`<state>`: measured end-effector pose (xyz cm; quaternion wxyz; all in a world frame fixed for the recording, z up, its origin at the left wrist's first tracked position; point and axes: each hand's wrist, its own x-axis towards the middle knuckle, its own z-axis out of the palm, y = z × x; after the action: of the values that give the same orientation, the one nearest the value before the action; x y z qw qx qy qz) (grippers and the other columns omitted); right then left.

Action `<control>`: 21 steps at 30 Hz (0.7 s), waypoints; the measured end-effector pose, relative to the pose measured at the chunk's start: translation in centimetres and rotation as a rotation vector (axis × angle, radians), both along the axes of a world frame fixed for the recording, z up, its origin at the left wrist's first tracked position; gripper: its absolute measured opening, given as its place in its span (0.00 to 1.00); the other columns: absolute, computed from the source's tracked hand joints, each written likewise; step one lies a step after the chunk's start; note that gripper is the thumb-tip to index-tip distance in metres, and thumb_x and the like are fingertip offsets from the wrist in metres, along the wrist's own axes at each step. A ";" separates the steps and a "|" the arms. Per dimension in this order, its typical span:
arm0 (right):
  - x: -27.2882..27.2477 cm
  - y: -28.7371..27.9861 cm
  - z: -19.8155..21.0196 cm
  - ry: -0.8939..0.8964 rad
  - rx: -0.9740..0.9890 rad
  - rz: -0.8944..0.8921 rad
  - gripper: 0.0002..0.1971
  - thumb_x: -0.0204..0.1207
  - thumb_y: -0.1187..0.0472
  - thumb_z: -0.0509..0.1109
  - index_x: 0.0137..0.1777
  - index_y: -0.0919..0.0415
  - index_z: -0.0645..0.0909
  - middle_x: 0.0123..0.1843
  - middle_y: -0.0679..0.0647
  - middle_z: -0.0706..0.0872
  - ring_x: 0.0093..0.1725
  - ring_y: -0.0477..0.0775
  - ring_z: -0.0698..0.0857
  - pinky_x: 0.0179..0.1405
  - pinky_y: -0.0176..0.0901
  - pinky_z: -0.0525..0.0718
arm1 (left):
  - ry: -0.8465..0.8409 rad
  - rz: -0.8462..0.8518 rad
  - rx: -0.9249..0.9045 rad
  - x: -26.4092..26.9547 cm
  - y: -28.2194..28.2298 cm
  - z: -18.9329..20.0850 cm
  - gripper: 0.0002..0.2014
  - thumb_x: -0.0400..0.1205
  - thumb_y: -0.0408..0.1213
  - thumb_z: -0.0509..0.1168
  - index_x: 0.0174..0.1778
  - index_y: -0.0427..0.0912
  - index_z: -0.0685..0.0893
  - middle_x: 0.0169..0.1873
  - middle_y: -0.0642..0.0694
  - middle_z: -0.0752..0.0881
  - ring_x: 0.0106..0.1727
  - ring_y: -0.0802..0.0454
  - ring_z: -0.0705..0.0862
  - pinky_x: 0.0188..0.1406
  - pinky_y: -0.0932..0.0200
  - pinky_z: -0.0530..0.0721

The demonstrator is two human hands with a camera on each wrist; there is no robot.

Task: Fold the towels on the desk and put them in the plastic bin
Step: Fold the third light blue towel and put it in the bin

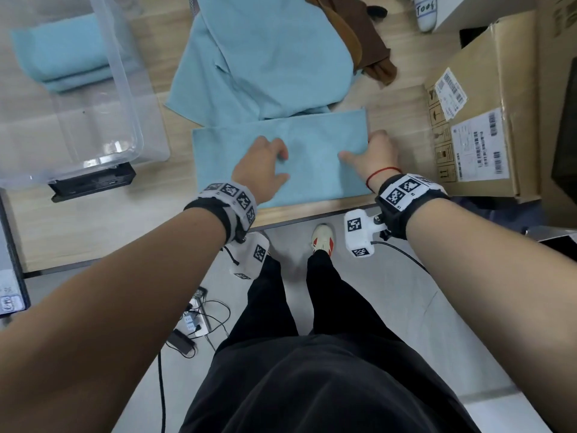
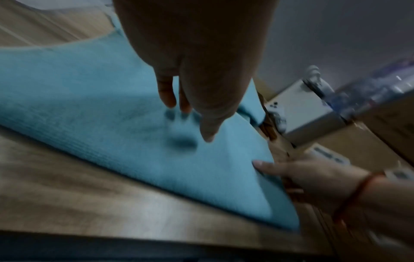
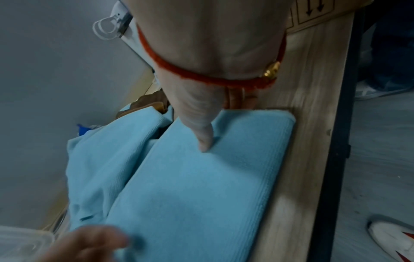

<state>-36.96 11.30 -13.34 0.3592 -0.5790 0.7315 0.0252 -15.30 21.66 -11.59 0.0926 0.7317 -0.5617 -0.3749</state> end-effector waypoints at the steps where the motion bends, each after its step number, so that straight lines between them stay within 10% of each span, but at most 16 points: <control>1: 0.1 0.2 0.0 0.009 0.020 0.022 0.28 0.64 0.46 0.80 0.60 0.61 0.82 0.56 0.57 0.89 0.55 0.59 0.87 0.52 0.48 0.85 | -0.012 -0.050 0.038 -0.7 0.3 -0.3 0.17 0.75 0.40 0.73 0.58 0.46 0.77 0.52 0.46 0.73 0.50 0.47 0.78 0.52 0.50 0.80; 6: -0.2 1.3 0.7 -0.206 0.082 -0.056 0.14 0.69 0.58 0.75 0.54 0.61 0.87 0.47 0.53 0.90 0.43 0.52 0.87 0.35 0.36 0.81 | -0.072 -0.109 0.145 -2.0 2.6 -1.6 0.21 0.74 0.40 0.74 0.61 0.50 0.75 0.56 0.47 0.72 0.57 0.46 0.77 0.53 0.48 0.80; 10: -1.8 2.2 1.2 -0.281 0.046 -0.105 0.15 0.67 0.59 0.75 0.50 0.68 0.84 0.48 0.61 0.90 0.48 0.63 0.89 0.47 0.53 0.87 | -0.079 -0.159 0.156 -2.9 3.9 -1.5 0.22 0.74 0.41 0.74 0.62 0.49 0.74 0.55 0.47 0.72 0.51 0.48 0.75 0.52 0.48 0.81; 17: -3.8 3.6 3.1 -0.421 0.035 -0.062 0.07 0.70 0.59 0.76 0.40 0.53 0.80 0.49 0.60 0.90 0.48 0.62 0.90 0.49 0.56 0.89 | -0.001 -0.090 0.022 -4.9 4.6 0.3 0.14 0.77 0.44 0.70 0.57 0.48 0.79 0.47 0.51 0.78 0.45 0.51 0.78 0.49 0.52 0.80; 21: -2.0 3.7 5.0 -0.532 0.081 -0.052 0.09 0.68 0.60 0.75 0.45 0.61 0.79 0.44 0.67 0.89 0.40 0.66 0.88 0.40 0.55 0.87 | 0.042 -0.289 0.151 -5.5 4.9 0.6 0.24 0.79 0.50 0.70 0.69 0.46 0.80 0.59 0.43 0.79 0.62 0.45 0.79 0.62 0.55 0.74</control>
<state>-39.00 15.00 -8.35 0.5624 -0.5313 0.6244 -0.1078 -20.76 26.53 -10.94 -0.0062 0.6401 -0.6293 -0.4406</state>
